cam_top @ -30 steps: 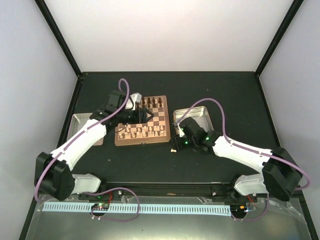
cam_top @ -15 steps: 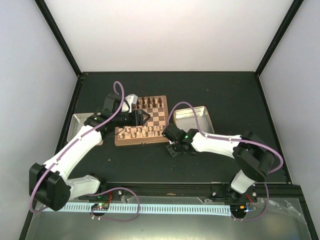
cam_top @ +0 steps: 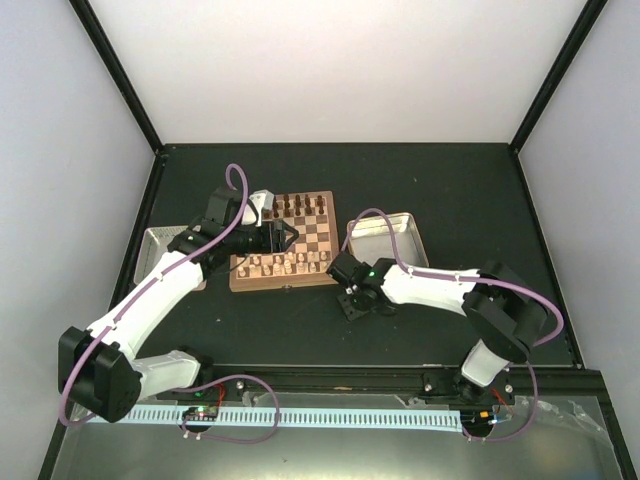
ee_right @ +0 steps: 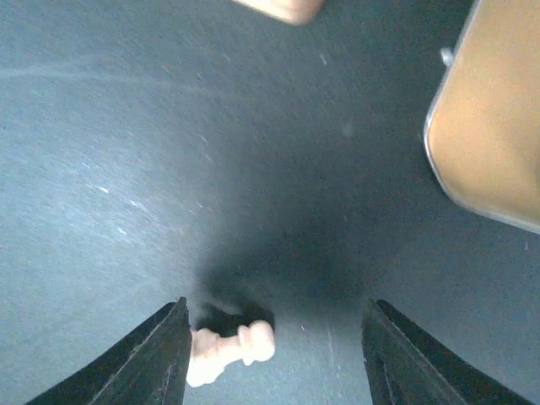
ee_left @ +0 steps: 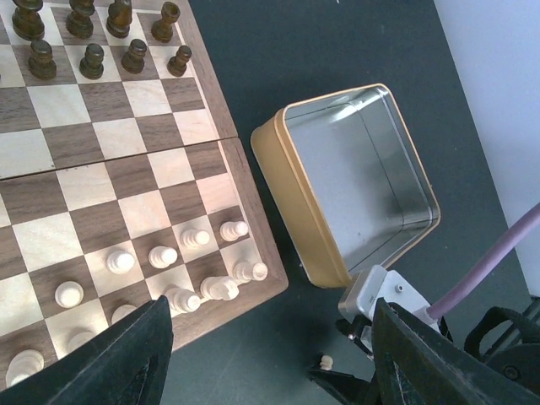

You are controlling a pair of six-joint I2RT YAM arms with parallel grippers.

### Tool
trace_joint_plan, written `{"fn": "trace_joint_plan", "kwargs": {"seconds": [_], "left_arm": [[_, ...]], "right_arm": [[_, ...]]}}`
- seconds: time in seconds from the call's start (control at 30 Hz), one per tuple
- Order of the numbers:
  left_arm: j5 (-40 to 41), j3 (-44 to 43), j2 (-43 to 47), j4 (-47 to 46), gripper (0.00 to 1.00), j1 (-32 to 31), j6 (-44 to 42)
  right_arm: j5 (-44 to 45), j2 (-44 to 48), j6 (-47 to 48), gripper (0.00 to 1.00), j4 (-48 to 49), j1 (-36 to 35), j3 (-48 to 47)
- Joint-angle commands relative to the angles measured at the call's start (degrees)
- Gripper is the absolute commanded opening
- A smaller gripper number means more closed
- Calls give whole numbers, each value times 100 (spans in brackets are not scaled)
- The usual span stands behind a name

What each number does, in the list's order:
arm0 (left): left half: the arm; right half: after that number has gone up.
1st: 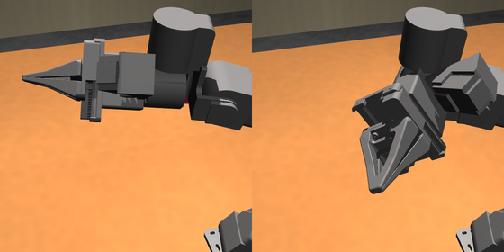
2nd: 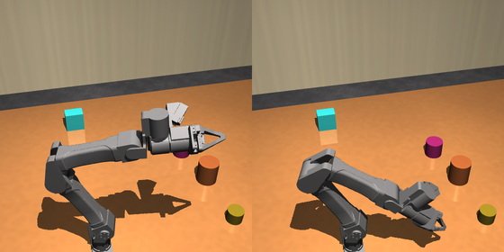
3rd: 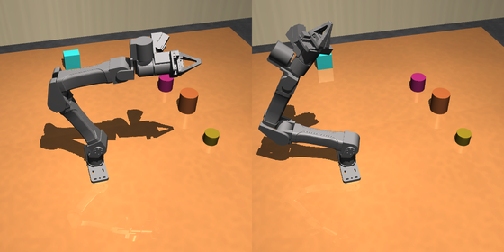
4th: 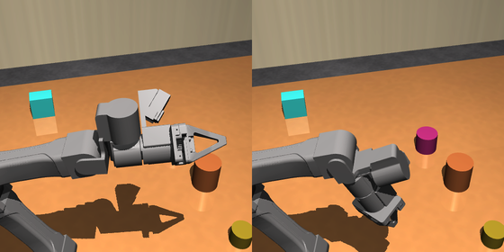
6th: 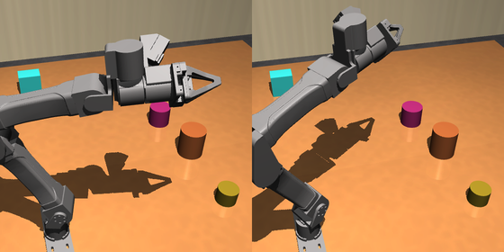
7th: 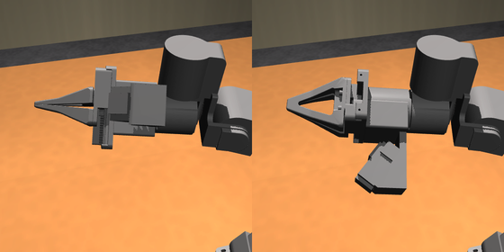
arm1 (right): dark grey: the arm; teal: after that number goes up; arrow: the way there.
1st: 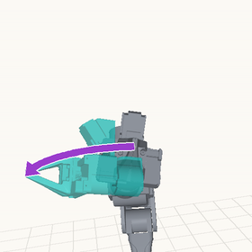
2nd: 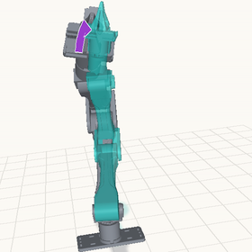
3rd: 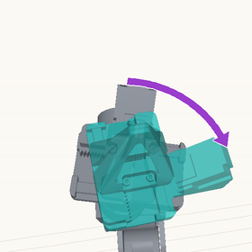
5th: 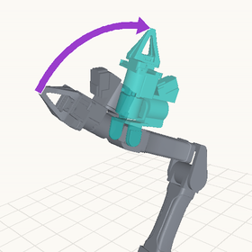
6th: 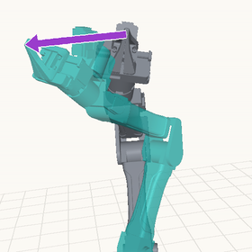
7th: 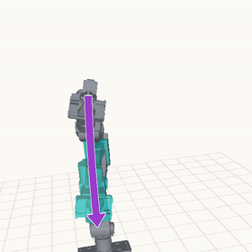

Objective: Set up the chess pieces on the board
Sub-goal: Pick up the chess piece at the center of the board.

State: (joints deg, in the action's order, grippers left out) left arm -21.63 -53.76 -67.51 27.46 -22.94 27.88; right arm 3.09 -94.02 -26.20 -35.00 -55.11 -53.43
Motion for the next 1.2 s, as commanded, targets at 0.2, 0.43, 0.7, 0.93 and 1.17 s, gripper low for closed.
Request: {"fn": "trace_joint_plan", "kwargs": {"seconds": [0.2, 0.43, 0.7, 0.93, 1.17], "left_arm": [[-68, 82, -12, -61, 67, 53, -112], [-93, 129, 17, -94, 67, 83, -147], [-136, 146, 50, -101, 67, 112, -162], [-149, 142, 77, -91, 67, 123, -156], [-157, 155, 104, -83, 67, 123, -134]], "right_arm": [[-104, 219, -1314, 59, -433, -135, 358], [-234, 305, -1375, 50, -337, -254, 476], [-76, 25, -1219, 32, -450, -253, 329], [124, -86, -1126, 28, -420, -254, 227], [304, -184, -1096, 32, -355, -252, 243]]}}
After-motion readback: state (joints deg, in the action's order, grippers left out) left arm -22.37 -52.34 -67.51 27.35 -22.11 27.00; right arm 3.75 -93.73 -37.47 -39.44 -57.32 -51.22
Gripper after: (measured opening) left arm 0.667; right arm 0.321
